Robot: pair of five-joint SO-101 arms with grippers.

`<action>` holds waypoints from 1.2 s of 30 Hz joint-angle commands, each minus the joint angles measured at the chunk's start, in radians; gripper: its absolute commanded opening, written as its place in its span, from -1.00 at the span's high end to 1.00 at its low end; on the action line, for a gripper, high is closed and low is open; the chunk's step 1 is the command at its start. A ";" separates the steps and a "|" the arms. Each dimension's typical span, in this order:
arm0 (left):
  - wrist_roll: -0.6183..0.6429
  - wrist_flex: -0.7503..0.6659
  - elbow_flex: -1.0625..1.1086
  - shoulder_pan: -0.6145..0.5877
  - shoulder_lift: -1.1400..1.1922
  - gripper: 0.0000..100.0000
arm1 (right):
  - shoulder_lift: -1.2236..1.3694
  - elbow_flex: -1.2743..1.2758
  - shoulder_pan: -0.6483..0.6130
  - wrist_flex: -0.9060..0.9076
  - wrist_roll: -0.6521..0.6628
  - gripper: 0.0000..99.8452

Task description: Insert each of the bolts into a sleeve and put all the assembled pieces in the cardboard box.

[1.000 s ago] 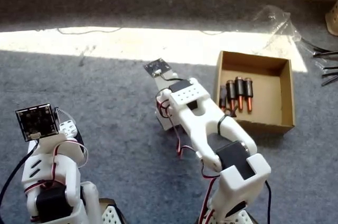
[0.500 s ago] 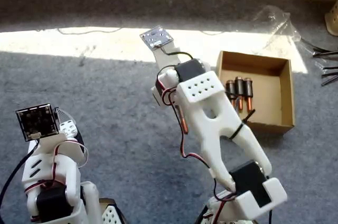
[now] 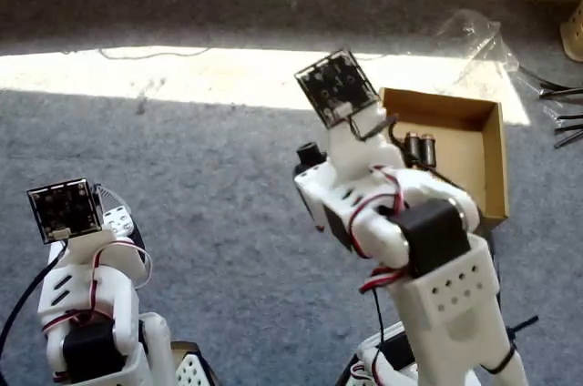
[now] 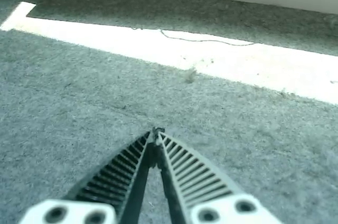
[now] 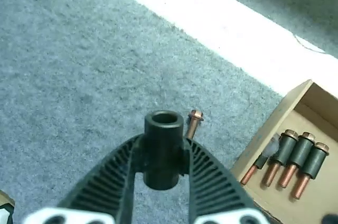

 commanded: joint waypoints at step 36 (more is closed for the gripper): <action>-0.167 -0.170 0.068 0.501 -0.010 0.87 | -0.937 1.063 0.424 -0.456 -0.057 0.99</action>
